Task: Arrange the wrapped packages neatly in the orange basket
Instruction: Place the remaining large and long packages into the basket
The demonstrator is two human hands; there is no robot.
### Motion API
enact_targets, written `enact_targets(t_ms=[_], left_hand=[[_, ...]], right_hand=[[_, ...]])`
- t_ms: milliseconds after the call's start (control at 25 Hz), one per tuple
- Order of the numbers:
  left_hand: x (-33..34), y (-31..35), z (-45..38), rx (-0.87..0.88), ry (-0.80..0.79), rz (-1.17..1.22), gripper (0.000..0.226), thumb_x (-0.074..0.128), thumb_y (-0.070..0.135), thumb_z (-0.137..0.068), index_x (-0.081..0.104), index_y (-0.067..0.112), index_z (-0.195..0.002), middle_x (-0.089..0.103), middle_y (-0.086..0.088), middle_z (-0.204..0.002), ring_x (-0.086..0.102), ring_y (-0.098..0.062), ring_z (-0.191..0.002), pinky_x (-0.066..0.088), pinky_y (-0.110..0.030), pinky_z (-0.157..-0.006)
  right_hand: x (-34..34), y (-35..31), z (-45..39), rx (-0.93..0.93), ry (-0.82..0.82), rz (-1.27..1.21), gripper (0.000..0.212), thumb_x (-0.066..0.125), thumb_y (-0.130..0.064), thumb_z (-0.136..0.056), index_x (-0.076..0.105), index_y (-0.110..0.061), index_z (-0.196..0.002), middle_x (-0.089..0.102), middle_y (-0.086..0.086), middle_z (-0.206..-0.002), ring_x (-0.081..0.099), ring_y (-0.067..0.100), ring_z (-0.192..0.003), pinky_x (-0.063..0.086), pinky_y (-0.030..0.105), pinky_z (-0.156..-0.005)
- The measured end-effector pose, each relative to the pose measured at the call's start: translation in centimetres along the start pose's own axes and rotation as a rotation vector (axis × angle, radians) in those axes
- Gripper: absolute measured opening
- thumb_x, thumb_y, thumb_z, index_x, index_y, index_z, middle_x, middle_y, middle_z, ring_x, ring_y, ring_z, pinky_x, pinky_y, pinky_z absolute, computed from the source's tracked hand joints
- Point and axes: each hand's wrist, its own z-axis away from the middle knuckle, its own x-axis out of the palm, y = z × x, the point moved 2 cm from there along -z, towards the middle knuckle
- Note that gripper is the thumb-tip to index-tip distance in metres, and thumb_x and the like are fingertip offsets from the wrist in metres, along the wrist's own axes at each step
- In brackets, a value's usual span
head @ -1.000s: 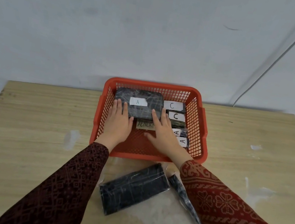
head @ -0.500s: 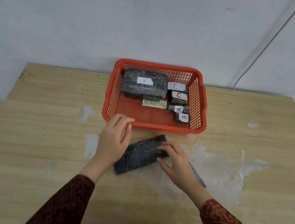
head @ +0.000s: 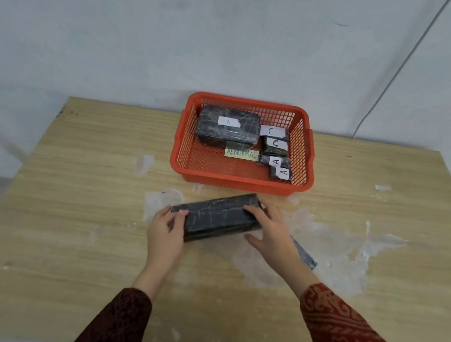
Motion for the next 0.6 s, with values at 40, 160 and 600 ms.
enact_targets(t_ms=[40, 160, 600], left_hand=[[-0.8, 1.2, 0.0, 0.011, 0.013, 0.064, 0.028, 0.047, 0.028, -0.098, 0.073, 0.018, -0.102, 0.057, 0.002, -0.125, 0.051, -0.019, -0.120, 0.040, -0.027, -0.098], [-2.3, 4.9, -0.2, 0.140, -0.019, 0.208, 0.034, 0.039, 0.030, -0.100, 0.072, 0.021, -0.098, 0.069, 0.005, -0.101, 0.062, -0.013, -0.100, 0.044, -0.023, -0.081], [-0.8, 8.1, 0.6, 0.303, -0.059, 0.362, 0.054, 0.065, 0.013, -0.087, 0.050, 0.020, -0.138, 0.061, 0.000, -0.131, 0.060, -0.002, -0.114, 0.049, -0.016, -0.094]], right_hand=[[-1.3, -0.4, 0.0, -0.043, 0.079, -0.013, 0.053, 0.077, -0.018, -0.075, 0.057, -0.016, -0.124, 0.046, 0.014, -0.134, 0.043, 0.031, -0.121, 0.044, 0.046, -0.099], [-5.2, -1.3, -0.9, -0.051, 0.161, -0.150, 0.048, 0.077, -0.024, -0.073, 0.061, -0.020, -0.119, 0.052, 0.002, -0.110, 0.048, 0.021, -0.105, 0.044, 0.033, -0.090], [-10.8, -1.0, -2.3, 0.092, 0.024, -0.396, 0.024, 0.051, -0.032, -0.094, 0.051, -0.015, -0.112, 0.061, 0.003, -0.099, 0.058, 0.014, -0.085, 0.046, 0.019, -0.064]])
